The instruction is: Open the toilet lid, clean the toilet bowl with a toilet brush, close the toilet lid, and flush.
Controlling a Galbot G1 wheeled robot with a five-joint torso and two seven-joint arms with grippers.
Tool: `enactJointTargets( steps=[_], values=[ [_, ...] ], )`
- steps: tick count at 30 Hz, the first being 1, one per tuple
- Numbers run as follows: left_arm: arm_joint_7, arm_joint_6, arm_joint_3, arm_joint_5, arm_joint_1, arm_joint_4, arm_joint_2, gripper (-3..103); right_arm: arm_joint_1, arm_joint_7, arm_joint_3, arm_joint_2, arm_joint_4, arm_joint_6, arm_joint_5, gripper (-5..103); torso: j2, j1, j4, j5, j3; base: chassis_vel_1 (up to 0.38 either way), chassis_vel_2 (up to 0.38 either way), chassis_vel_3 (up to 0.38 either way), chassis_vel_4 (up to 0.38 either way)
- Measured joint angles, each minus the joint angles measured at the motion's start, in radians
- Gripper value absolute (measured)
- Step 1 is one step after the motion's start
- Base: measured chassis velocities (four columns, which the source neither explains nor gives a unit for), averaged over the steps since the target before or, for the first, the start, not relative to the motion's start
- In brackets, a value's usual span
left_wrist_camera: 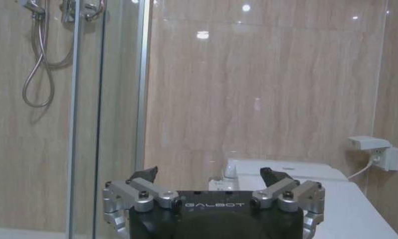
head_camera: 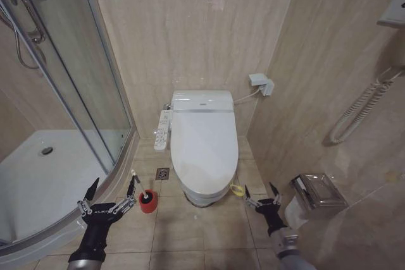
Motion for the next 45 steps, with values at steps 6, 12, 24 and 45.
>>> enactJointTargets(
  steps=[6,12,24,45],
  values=[
    [0.000,0.000,0.000,0.000,0.000,0.000,0.000,100,0.048,0.012,-0.017,-0.001,-0.091,0.006,-0.020,100,0.000,0.000,0.0000,0.0000,0.000,0.000,0.000,0.000,0.000],
    [0.000,0.000,0.000,0.000,0.000,0.000,0.000,100,0.077,0.013,-0.025,-0.009,-0.151,0.009,-0.028,100,0.000,0.000,-0.0001,-0.0001,0.000,0.000,0.000,0.000,0.000],
    [0.000,0.000,0.000,0.000,0.000,0.000,0.000,100,0.169,0.019,-0.038,-0.009,-0.284,0.019,-0.037,100,0.000,0.000,0.0000,-0.0001,0.000,0.000,0.000,0.000,0.000],
    [0.000,0.000,0.000,0.000,0.000,0.000,0.000,100,0.268,0.053,-0.065,0.002,-0.374,-0.013,-0.018,100,0.000,0.000,0.0000,-0.0001,0.000,0.000,0.000,0.000,0.000]
  ],
)
